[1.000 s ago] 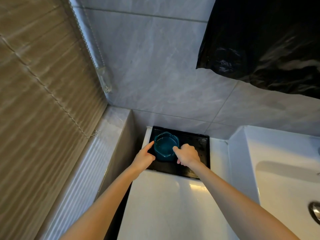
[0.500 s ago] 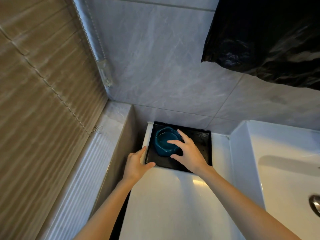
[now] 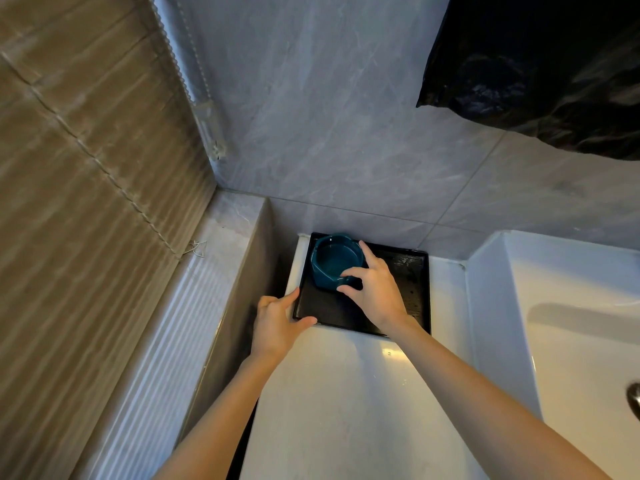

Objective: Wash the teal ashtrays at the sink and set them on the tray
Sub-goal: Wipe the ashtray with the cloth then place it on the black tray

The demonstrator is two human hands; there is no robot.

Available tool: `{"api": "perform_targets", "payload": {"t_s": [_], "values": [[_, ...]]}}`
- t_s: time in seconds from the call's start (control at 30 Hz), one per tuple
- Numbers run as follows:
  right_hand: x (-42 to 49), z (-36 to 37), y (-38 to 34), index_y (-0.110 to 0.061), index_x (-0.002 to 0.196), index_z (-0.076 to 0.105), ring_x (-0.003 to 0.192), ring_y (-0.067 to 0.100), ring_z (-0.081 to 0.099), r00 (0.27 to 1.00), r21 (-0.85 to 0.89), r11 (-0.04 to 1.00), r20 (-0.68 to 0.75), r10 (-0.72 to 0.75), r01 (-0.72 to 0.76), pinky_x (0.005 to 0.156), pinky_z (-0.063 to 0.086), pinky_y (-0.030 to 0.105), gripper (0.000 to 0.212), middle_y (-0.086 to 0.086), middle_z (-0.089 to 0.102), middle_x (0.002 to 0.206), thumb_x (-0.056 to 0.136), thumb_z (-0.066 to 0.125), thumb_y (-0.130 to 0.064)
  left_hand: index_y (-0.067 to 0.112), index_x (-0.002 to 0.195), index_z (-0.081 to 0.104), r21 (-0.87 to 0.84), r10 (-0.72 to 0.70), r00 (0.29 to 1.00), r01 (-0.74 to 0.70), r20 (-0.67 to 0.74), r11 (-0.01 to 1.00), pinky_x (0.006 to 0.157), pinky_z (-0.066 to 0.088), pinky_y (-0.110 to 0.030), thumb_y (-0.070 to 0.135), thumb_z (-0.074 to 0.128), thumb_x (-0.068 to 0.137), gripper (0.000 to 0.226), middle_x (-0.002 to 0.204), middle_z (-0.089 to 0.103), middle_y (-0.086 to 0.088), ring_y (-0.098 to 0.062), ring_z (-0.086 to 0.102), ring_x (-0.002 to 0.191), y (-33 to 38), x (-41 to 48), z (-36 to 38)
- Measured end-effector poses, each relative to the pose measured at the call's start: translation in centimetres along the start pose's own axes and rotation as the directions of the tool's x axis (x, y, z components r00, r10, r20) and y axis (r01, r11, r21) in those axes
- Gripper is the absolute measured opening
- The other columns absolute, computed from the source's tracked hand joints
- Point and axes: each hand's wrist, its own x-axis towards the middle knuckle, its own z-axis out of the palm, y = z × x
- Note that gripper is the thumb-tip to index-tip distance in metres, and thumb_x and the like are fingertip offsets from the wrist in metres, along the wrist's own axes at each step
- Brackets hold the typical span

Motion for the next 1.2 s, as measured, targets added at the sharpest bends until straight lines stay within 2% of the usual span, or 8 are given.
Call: {"api": "perform_targets", "payload": {"t_s": [0.23, 0.37, 0.53, 0.6, 0.7, 1.0, 1.1, 1.2], "values": [[0.6, 0.4, 0.4, -0.022, 0.117, 0.066, 0.142, 0.021, 0.027, 1.0, 0.036, 0.999, 0.017, 0.017, -0.018, 0.112, 0.032, 0.035, 0.032, -0.001, 0.014, 0.16, 0.085, 0.07, -0.026, 0.026, 0.143, 0.038, 0.01, -0.01, 1.0, 0.01, -0.006, 1.0, 0.095, 0.037, -0.019, 0.036, 0.074, 0.079, 0.075, 0.123, 0.043, -0.005, -0.015, 0.05, 0.113, 0.2, -0.3, 0.1], [-0.1, -0.5, 0.1, -0.03, 0.14, 0.045, 0.145, 0.018, 0.017, 0.997, -0.003, 1.0, 0.073, -0.013, 0.013, 0.106, 0.038, 0.035, 0.059, -0.003, 0.007, 0.161, 0.086, 0.068, -0.03, 0.025, 0.146, 0.033, 0.062, 0.005, 1.0, -0.006, 0.013, 0.998, 0.102, 0.037, -0.028, 0.037, 0.069, 0.083, 0.074, 0.132, 0.044, -0.009, -0.02, 0.048, 0.12, 0.5, -0.6, -0.1], [-3.6, -3.4, -2.0, -0.027, 0.138, 0.047, 0.14, 0.014, 0.026, 0.998, 0.078, 0.995, 0.017, -0.056, 0.055, 0.106, 0.033, 0.027, 0.049, -0.004, 0.033, 0.151, 0.092, 0.061, -0.027, 0.026, 0.148, 0.027, 0.007, 0.156, 0.987, -0.157, 0.02, 0.988, 0.111, 0.034, -0.043, 0.03, 0.061, 0.09, 0.067, 0.15, 0.037, 0.0, -0.022, 0.033, 0.138, 0.9, -2.4, -1.9], [-6.1, -4.5, -3.0, -0.026, 0.135, 0.05, 0.132, 0.012, 0.04, 0.999, 0.154, 0.987, 0.022, -0.045, 0.041, 0.104, 0.034, 0.022, 0.043, -0.006, 0.045, 0.143, 0.093, 0.059, -0.025, 0.025, 0.147, 0.031, -0.02, 0.17, 0.985, -0.169, 0.005, 0.985, 0.113, 0.031, -0.038, 0.026, 0.058, 0.092, 0.061, 0.151, 0.036, 0.0, -0.018, 0.033, 0.139, 0.8, -4.4, -3.1], [-10.8, -5.7, -4.6, -0.029, 0.128, 0.055, 0.113, 0.007, 0.053, 0.997, 0.262, 0.965, 0.078, -0.014, -0.007, 0.096, 0.048, 0.027, 0.035, -0.009, 0.055, 0.131, 0.093, 0.059, -0.023, 0.025, 0.145, 0.035, -0.045, 0.179, 0.984, -0.179, -0.003, 0.983, 0.112, 0.032, -0.032, 0.022, 0.056, 0.094, 0.056, 0.149, 0.039, 0.002, -0.012, 0.036, 0.136, 0.9, -8.7, -5.2], [-25.3, -3.5, -6.6, -0.035, 0.115, 0.061, 0.078, 0.001, 0.06, 0.97, 0.339, 0.937, 0.242, 0.001, -0.085, 0.074, 0.05, 0.018, 0.025, -0.017, 0.063, 0.102, 0.091, 0.06, -0.026, 0.031, 0.143, 0.038, -0.061, 0.045, 0.994, -0.039, 0.1, 0.997, 0.098, 0.039, -0.023, 0.029, 0.055, 0.094, 0.052, 0.139, 0.049, 0.004, 0.0, 0.043, 0.119, -3.3, -23.0, -7.5], [-28.7, -2.0, -6.9, -0.032, 0.119, 0.059, 0.077, 0.003, 0.06, 0.945, 0.297, 0.942, 0.322, 0.056, -0.156, 0.075, 0.047, 0.019, 0.028, -0.014, 0.06, 0.102, 0.091, 0.059, -0.033, 0.031, 0.143, 0.038, -0.106, -0.016, 0.983, 0.036, 0.183, 0.994, 0.094, 0.046, -0.025, 0.036, 0.055, 0.092, 0.054, 0.141, 0.046, 0.009, -0.004, 0.05, 0.116, -5.5, -26.5, -6.6], [-31.6, -0.7, -6.7, -0.028, 0.13, 0.048, 0.087, 0.01, 0.057, 0.886, 0.125, 0.973, 0.448, 0.119, -0.194, 0.078, 0.043, 0.023, 0.042, -0.005, 0.056, 0.106, 0.091, 0.055, -0.044, 0.031, 0.145, 0.034, -0.059, -0.086, 0.959, 0.105, 0.269, 0.993, 0.087, 0.048, -0.022, 0.042, 0.056, 0.091, 0.059, 0.136, 0.049, 0.01, -0.005, 0.057, 0.104, -7.1, -29.1, -5.3]]}}
